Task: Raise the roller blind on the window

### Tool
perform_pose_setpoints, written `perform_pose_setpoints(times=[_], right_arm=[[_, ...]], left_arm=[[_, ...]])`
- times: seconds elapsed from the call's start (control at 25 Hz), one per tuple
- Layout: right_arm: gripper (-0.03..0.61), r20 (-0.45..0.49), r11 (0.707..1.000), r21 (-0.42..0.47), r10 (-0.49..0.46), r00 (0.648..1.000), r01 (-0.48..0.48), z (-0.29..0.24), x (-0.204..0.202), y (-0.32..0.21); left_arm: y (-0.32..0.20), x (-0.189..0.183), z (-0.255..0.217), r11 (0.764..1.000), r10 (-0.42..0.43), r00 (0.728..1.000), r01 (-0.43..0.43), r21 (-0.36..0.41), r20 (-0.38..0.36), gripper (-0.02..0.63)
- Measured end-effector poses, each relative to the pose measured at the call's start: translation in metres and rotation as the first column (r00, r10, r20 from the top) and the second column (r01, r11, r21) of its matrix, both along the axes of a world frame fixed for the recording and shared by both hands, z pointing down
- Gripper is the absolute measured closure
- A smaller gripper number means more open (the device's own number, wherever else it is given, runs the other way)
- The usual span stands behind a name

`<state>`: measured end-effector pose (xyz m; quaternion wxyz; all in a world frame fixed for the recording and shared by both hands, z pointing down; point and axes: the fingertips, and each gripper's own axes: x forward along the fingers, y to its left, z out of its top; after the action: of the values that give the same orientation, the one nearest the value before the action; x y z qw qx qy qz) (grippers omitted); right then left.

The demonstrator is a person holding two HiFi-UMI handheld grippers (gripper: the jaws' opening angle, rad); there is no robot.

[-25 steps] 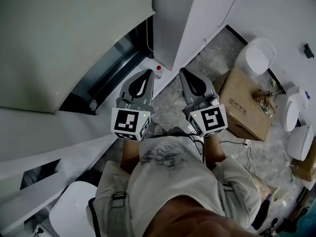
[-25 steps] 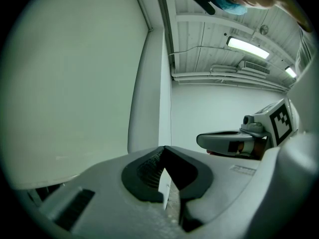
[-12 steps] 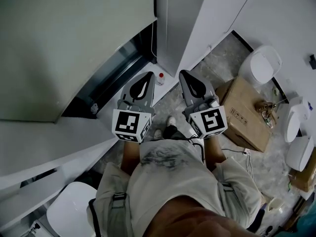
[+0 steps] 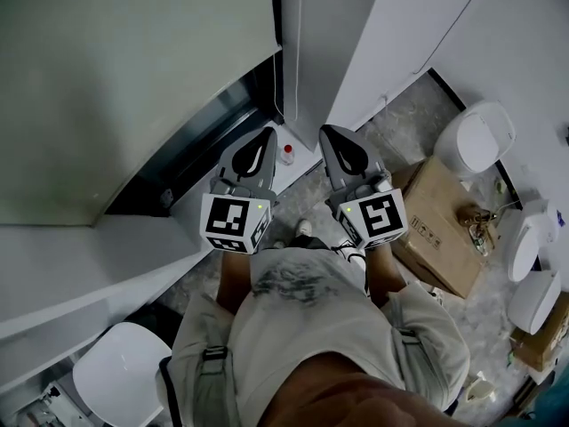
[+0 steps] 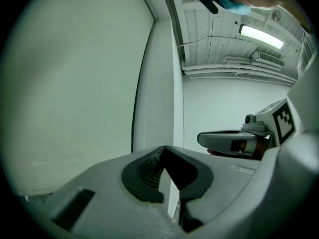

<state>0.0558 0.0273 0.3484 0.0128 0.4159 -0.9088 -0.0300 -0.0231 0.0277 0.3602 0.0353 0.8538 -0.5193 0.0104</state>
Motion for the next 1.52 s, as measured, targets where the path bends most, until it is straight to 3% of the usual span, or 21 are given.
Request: perform_pose_setpoints(times=[0.28,0.64,1.52], right_arm=[[0.569,-0.022,0.999,0.008,-0.051,0.998,0.052,-0.006,0.008,-0.017],[0.569,-0.021,0.997,0.013,-0.073,0.997,0.074,-0.005,0.008,-0.04],[0.569,-0.046,0.998,-0.019,0.061,0.997,-0.062,-0.002,-0.012,-0.138]], left_arm=[[-0.016,0.006,-0.001,0.998,-0.063,0.998,0.063,-0.007,0.01,0.609],[-0.041,0.01,-0.004,0.998,-0.068,0.998,0.068,0.008,0.01,0.609],[-0.152,-0.002,-0.008,0.997,0.078,0.997,-0.078,0.014,-0.003,0.607]])
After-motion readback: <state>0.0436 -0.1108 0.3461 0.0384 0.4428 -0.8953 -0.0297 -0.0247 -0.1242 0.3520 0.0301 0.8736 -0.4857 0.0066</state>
